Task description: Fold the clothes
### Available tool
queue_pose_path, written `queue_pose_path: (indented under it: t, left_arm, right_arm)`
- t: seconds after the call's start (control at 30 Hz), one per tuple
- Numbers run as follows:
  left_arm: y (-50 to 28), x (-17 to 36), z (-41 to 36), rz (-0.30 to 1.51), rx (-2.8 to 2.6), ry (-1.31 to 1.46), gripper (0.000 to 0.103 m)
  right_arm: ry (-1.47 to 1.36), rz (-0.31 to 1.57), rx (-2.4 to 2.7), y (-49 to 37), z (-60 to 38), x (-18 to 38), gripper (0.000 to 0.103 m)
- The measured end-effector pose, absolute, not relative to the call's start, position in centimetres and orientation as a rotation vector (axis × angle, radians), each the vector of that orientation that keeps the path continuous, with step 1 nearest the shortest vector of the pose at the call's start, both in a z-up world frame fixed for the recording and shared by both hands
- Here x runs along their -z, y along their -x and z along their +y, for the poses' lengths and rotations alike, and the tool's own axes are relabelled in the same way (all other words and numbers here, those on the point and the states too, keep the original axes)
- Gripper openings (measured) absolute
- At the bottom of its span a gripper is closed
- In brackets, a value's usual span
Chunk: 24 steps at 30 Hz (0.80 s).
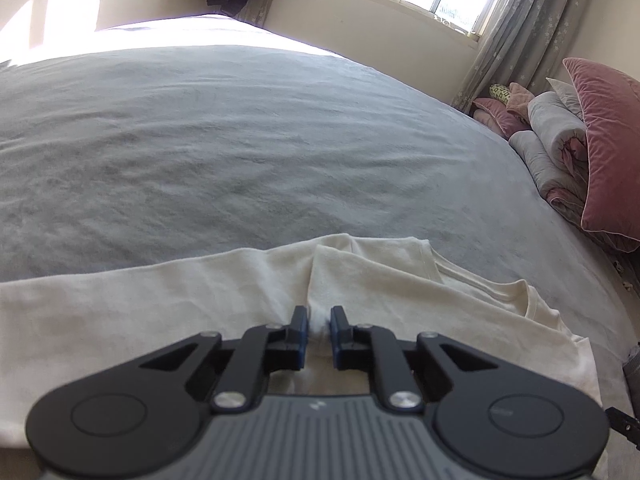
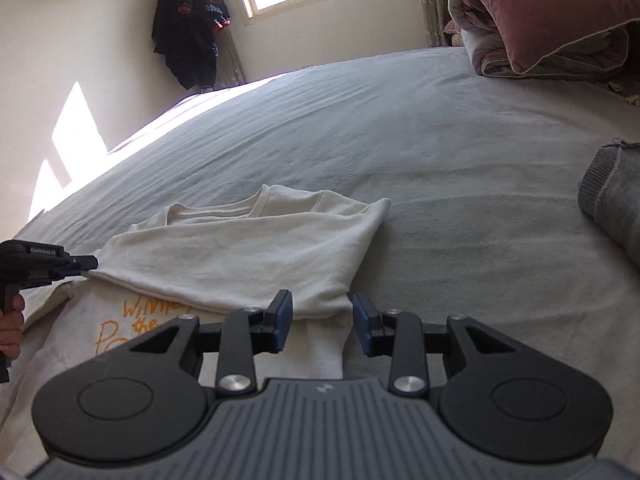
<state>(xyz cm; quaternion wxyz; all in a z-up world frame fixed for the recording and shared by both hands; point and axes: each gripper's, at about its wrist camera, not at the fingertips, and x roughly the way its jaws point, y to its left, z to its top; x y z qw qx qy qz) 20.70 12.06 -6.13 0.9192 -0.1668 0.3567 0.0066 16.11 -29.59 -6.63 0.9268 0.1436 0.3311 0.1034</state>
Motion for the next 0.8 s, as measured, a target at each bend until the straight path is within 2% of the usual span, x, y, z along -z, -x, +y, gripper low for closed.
queue_pose_path:
  t: [0.1, 0.13, 0.23, 0.4, 0.47, 0.53, 0.7, 0.8]
  left_arm:
    - [-20.6, 6.2, 12.0, 0.742, -0.013, 0.338, 0.012]
    - [-20.5, 6.2, 12.0, 0.742, -0.012, 0.338, 0.012]
    - [-20.1, 5.9, 12.1, 0.729, 0.000, 0.345, 0.012]
    - [-20.0, 6.5, 11.7, 0.771, 0.021, 0.278, 0.012]
    - [-19.7, 6.0, 11.9, 0.766, 0.032, 0.282, 0.012]
    - [-19.6, 5.8, 12.1, 0.769, 0.037, 0.286, 0.012]
    - [-19.2, 5.4, 12.3, 0.794, 0.053, 0.289, 0.015]
    - [-18.1, 4.2, 13.5, 0.814, 0.061, 0.330, 0.018]
  right_arm:
    - [-0.410, 0.720, -0.198, -17.3, -30.7, 7.6, 0.021]
    - [-0.424, 0.730, -0.194, -17.5, -30.8, 7.8, 0.009]
    - [-0.445, 0.707, -0.135, -17.2, -30.9, 7.5, 0.000]
    - [-0.406, 0.736, -0.030, -17.5, -30.8, 7.4, 0.000]
    - [-0.425, 0.704, -0.031, -17.2, -30.6, 6.6, 0.009]
    - [-0.412, 0.686, -0.050, -17.1, -29.9, 5.8, 0.012]
    - [-0.349, 0.675, -0.146, -17.5, -26.9, 4.6, 0.012]
    - [-0.319, 0.677, -0.209, -17.6, -25.0, 4.4, 0.018]
